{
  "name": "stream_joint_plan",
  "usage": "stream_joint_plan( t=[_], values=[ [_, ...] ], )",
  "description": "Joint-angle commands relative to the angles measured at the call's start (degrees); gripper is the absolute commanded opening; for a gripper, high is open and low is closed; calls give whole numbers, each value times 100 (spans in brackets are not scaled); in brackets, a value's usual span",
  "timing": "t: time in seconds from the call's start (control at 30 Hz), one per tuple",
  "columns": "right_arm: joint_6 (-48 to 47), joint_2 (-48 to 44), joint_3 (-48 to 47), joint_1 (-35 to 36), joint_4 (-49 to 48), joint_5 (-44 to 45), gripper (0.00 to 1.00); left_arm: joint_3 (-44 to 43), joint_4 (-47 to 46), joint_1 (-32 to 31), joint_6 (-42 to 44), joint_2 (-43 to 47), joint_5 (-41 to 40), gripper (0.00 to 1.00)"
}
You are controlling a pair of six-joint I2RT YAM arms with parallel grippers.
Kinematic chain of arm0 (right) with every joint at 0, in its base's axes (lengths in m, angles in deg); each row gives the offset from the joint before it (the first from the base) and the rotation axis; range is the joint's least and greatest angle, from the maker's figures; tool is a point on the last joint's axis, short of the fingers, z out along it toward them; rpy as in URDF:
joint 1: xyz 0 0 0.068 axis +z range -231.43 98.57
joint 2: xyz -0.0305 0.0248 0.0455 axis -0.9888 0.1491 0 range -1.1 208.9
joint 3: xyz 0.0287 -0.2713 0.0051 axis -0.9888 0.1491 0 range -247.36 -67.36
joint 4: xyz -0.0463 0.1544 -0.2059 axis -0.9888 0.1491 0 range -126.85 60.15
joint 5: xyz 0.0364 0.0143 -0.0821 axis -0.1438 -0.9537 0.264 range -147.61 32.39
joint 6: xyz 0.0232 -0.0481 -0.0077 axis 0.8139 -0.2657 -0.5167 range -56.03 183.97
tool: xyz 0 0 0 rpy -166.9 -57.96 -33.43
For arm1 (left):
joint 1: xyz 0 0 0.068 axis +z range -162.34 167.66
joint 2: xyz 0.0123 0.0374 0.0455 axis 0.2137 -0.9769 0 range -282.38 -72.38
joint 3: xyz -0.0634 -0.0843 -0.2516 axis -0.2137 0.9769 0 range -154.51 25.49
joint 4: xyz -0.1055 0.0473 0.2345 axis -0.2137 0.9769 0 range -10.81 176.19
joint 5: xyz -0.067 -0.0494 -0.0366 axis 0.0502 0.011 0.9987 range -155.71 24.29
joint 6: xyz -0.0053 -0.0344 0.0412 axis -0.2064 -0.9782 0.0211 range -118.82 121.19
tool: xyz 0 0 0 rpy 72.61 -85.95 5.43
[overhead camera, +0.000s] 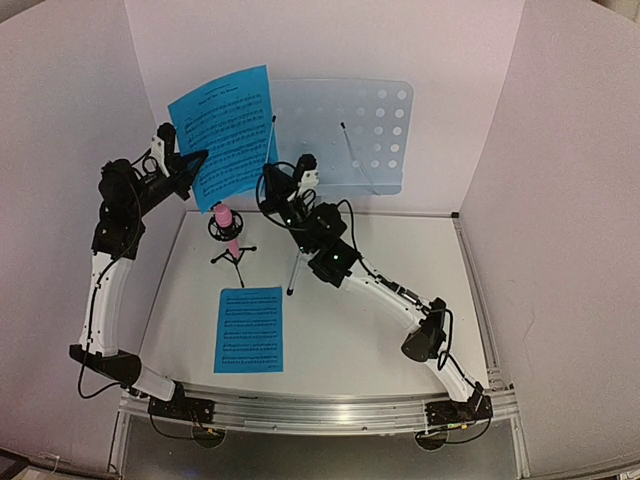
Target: Set up the instrument practice props
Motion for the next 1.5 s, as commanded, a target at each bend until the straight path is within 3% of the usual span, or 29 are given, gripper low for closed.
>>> stream_joint_plan(
  t=[0.0, 0.6, 1.47],
  values=[
    [-384, 16, -28, 80, -903, -436, 0, -217, -286, 32, -225, -106, -57, 0],
    [-827, -129, 432, 90, -1456, -538, 0, -530, -504, 40, -159, -512, 71, 0],
    [-1063, -165, 693, 113, -2444, -151, 0, -241, -236, 59, -35, -307, -126, 0]
  ],
)
